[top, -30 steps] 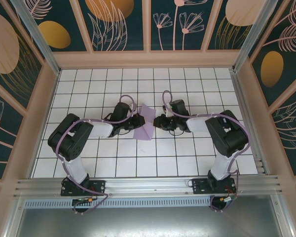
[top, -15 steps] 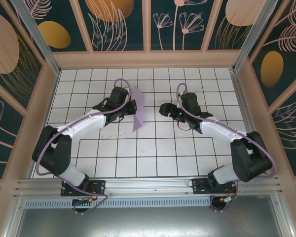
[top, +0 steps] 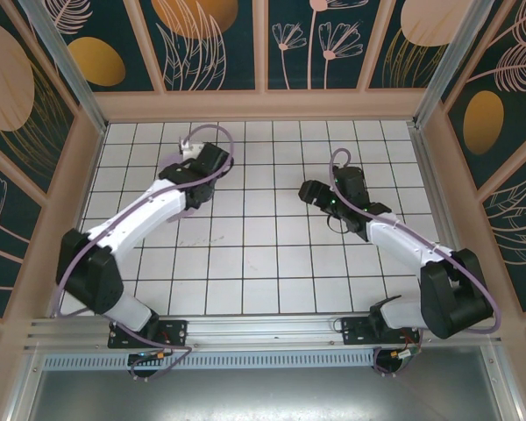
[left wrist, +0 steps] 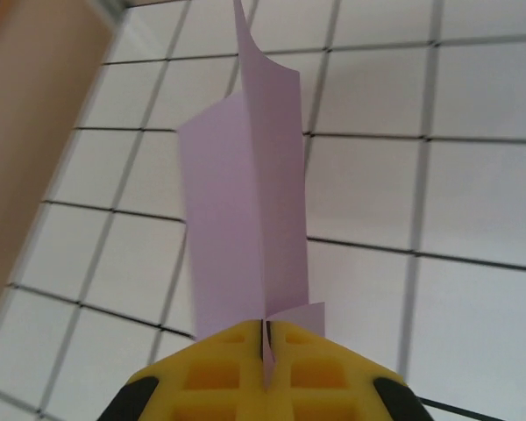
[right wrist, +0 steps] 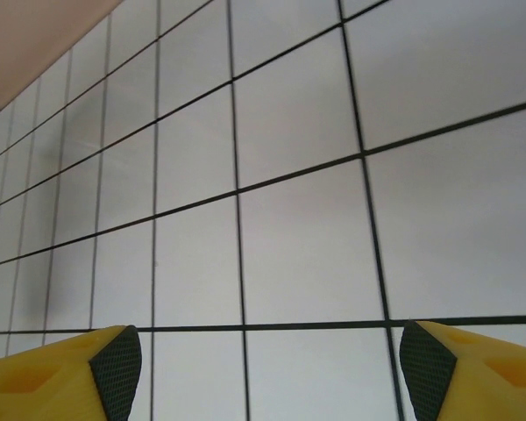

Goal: Fold a paper plane with a square sheet of paper (pick it up from the middle)

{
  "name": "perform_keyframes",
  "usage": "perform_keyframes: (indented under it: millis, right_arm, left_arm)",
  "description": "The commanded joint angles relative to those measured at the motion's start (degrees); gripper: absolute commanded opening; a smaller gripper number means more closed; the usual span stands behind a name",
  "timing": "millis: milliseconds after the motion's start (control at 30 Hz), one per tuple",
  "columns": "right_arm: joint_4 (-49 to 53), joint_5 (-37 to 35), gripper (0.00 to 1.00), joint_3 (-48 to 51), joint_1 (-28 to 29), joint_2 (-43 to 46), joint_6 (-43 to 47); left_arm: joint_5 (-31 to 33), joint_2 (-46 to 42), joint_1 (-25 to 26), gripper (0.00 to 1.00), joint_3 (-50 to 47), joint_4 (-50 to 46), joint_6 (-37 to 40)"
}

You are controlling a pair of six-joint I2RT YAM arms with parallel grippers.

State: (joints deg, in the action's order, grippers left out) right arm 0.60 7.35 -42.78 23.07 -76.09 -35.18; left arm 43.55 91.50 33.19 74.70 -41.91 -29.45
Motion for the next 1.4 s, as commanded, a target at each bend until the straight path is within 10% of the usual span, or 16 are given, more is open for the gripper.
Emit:
perform_keyframes:
  millis: [0,300,700,1133,1367]
  right_arm:
    - [1.83,-1.91,0.8,1.64,-1.35,1.89,-1.47]
    - [5.4,-3.48,0.81,2.44,-5.23,4.12,0.93]
    - [6.87,-1.0,0.81,4.55,-11.83,6.73,1.7]
    - [5.95,1.9,0.81,4.98,-12.18,5.43,1.43]
    - [4.71,5.04,0.81,5.0,-12.22,4.74,1.08]
  left_arm:
    - [11.39,5.89,1.63,0.0,1.06,-7.48,-2.94]
    - [15.18,23.5,7.79,0.0,3.75,-9.18,-10.62]
    - [-1.15,30.79,15.39,0.01,8.02,1.63,-7.45]
    - [-19.2,27.51,15.48,0.16,5.4,12.69,-5.4]
    - [-29.09,23.76,15.4,0.42,2.98,18.95,-4.65]
